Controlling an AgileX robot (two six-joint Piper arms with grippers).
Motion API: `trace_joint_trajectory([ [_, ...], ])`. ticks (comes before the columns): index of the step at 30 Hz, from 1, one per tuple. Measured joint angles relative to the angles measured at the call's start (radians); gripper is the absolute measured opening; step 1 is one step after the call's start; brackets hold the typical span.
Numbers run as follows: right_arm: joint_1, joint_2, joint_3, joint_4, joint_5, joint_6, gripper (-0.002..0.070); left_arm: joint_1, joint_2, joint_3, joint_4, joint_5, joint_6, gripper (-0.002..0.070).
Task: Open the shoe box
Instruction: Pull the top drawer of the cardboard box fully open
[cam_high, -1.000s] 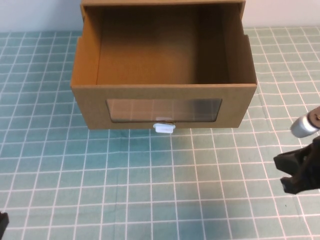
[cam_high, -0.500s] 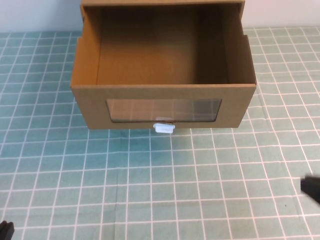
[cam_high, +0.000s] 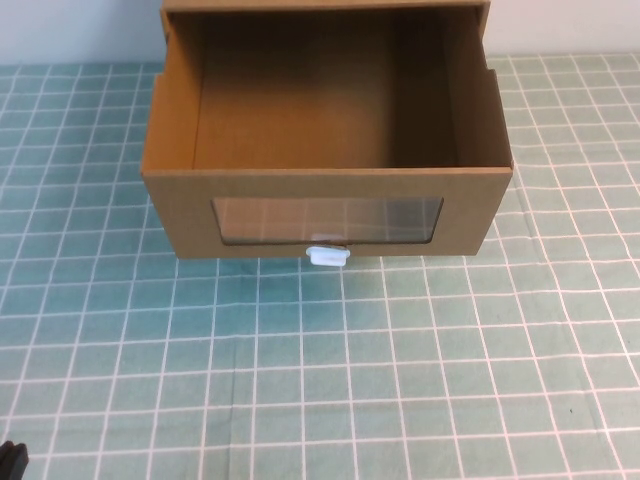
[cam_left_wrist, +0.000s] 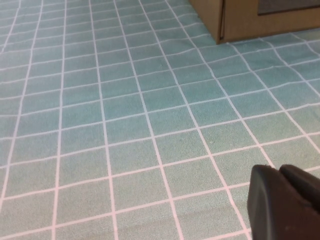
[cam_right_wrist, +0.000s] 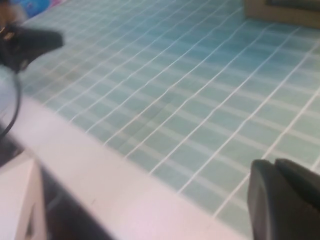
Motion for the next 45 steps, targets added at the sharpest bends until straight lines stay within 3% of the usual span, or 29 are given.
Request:
trace_joint_trajectory([
  [5,-0.013,-0.029,0.0,0.001,0.178,0.0,-0.0013,0.0,0.0,0.0,0.0,0.0,0.0,-0.0005],
  [10,-0.013,-0.033,0.0,0.001,0.174,0.0,-0.0013,0.0,0.0,0.002,0.0,0.0,0.0,-0.0005],
  [17,-0.013,-0.033,0.0,-0.023,-0.306,0.0,-0.0013,0.0,0.0,0.002,0.0,0.0,0.0,-0.0005],
  [21,-0.013,-0.033,0.016,-0.242,-0.509,0.003,-0.0013,0.0,0.0,0.002,0.0,0.0,0.0,-0.0005],
  [26,-0.013,-0.033,0.037,-0.623,-0.487,0.229,-0.0013,0.0,0.0,0.002,0.0,0.0,0.0,-0.0005],
  [30,-0.036,-0.033,0.076,-0.781,-0.477,0.432,-0.0013,0.0,0.0,0.002,0.0,0.0,0.0,-0.0005],
  [38,-0.118,-0.033,0.198,-0.8,-0.525,0.589,-0.0013,0.0,0.0,0.002,0.002,0.0,0.0,-0.0005],
  [45,-0.152,-0.033,0.198,-0.799,-0.512,0.614,-0.0013,0.0,0.0,0.002,0.002,0.0,0.0,-0.0005],
])
